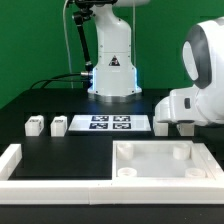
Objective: Assemble square table
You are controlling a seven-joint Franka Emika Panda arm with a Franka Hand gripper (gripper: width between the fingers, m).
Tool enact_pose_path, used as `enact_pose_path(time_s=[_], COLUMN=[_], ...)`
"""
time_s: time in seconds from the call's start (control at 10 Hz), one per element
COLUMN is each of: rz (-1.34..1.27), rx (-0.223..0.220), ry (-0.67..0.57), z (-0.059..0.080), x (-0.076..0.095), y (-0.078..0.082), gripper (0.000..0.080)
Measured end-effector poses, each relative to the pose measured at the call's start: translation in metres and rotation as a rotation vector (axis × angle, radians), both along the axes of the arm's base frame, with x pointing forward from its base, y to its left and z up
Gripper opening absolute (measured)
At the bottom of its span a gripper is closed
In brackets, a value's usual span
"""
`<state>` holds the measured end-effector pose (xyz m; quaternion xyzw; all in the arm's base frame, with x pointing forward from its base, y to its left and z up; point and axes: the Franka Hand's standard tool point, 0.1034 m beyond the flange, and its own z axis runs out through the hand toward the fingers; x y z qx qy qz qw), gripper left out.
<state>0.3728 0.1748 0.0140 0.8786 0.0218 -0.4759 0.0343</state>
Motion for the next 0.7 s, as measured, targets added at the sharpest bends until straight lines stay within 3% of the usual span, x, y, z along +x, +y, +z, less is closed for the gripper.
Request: enact_pose_path(time_s=[0.4,0.6,0.7], rz=[-0.007,-0.007,-0.007], rx=[-0.004,-0.004,-0.004], ry=[0.005,0.005,0.005], z=[-0.0053,-0.0053,-0.0052], x=[-0.0074,-0.0075,-0.0075], y=[0.0010,0.0010,0.0010], gripper=[0.0649,0.0375,0.0287])
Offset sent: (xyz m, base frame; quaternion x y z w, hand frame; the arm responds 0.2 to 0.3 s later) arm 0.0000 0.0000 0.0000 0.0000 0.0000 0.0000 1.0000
